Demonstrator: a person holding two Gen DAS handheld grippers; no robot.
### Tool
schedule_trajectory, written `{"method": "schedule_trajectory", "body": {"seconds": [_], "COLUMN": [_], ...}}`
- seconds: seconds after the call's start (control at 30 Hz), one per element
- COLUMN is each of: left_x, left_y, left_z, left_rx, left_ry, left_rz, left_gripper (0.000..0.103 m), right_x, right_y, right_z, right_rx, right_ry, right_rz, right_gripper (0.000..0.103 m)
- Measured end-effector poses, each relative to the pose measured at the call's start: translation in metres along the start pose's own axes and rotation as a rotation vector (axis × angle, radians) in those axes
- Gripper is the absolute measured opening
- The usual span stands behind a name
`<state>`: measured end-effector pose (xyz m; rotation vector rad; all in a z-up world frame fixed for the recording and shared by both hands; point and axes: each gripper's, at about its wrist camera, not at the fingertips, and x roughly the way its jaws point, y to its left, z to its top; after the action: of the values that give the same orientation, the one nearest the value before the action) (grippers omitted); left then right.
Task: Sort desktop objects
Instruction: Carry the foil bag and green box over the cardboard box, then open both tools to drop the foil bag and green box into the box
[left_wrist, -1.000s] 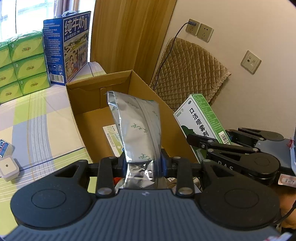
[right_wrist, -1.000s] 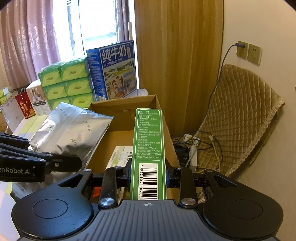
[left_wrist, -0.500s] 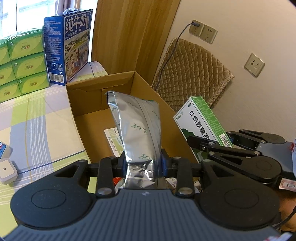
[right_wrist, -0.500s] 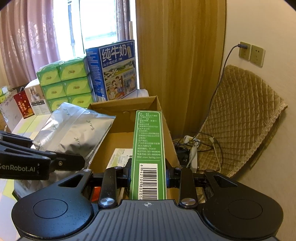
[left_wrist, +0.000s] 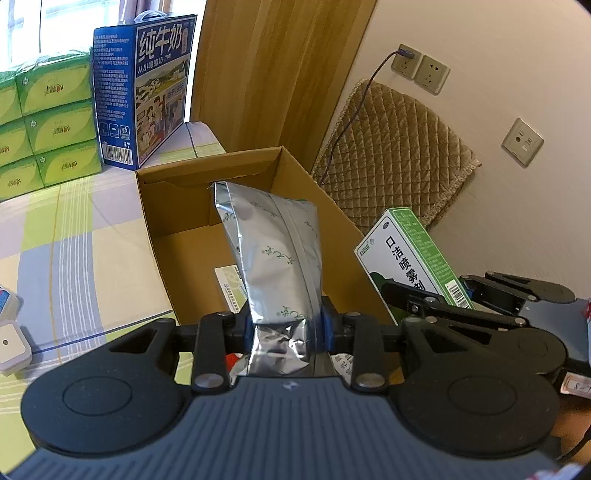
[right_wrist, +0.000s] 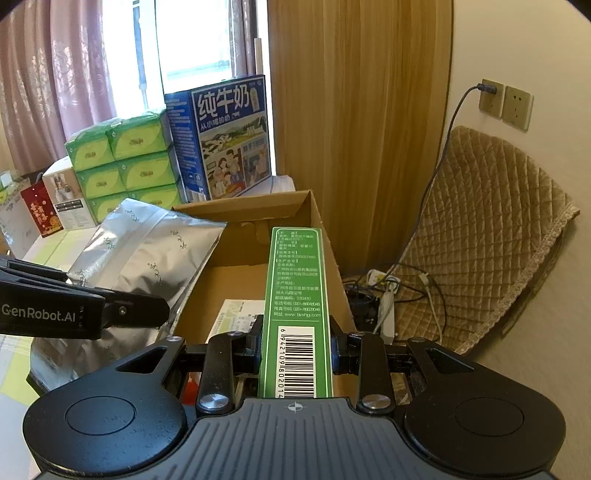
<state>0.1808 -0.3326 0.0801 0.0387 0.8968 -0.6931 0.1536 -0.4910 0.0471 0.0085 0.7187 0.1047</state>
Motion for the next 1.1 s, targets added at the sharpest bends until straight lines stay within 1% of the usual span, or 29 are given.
{"method": "schedule_trajectory", "body": {"seconds": [0.3,0.6,0.67,0.7,0.73,0.87,1.1], "left_x": [0.013,0.021,0.023,0.024,0.024,0.018,0.01], "left_y": [0.003,0.01,0.013,0.014,0.015,0.017,0.026], "left_z": [0.002,0.007,0.009,0.011,0.012,0.015,0.012], "left_rx": [-0.019,-0.041,-0.052,-0.061,-0.064,-0.046,-0.058], "left_ry": [0.013,0.009,0.004,0.003,0.001,-0.027,-0.037], "left_rz": [-0.004,0.002,0.003,0.007,0.012,0.041,0.058], "left_gripper": [0.028,0.028,0.028,0.031,0.034,0.034,0.035], "right_x": [0.009,0.013,0.017,0.019,0.02,0.023,0.027], "right_y": [-0.001,-0.003,-0.003,-0.003,-0.004,-0.003,0.002], "right_z": [0.003,0.006,0.008,0.008,0.009,0.01,0.008], "right_rx": [-0.003,-0.003,-0.002,-0.002,0.0,0.003,0.005], "right_ry": [0.005,0.007,0.009,0.01,0.011,0.013,0.02], "right_rz": [-0.001,-0.001,-0.001,-0.001,-0.001,0.0,0.006], "right_gripper": [0.028,0.028,0.028,0.028,0.028,0.028,0.028]}}
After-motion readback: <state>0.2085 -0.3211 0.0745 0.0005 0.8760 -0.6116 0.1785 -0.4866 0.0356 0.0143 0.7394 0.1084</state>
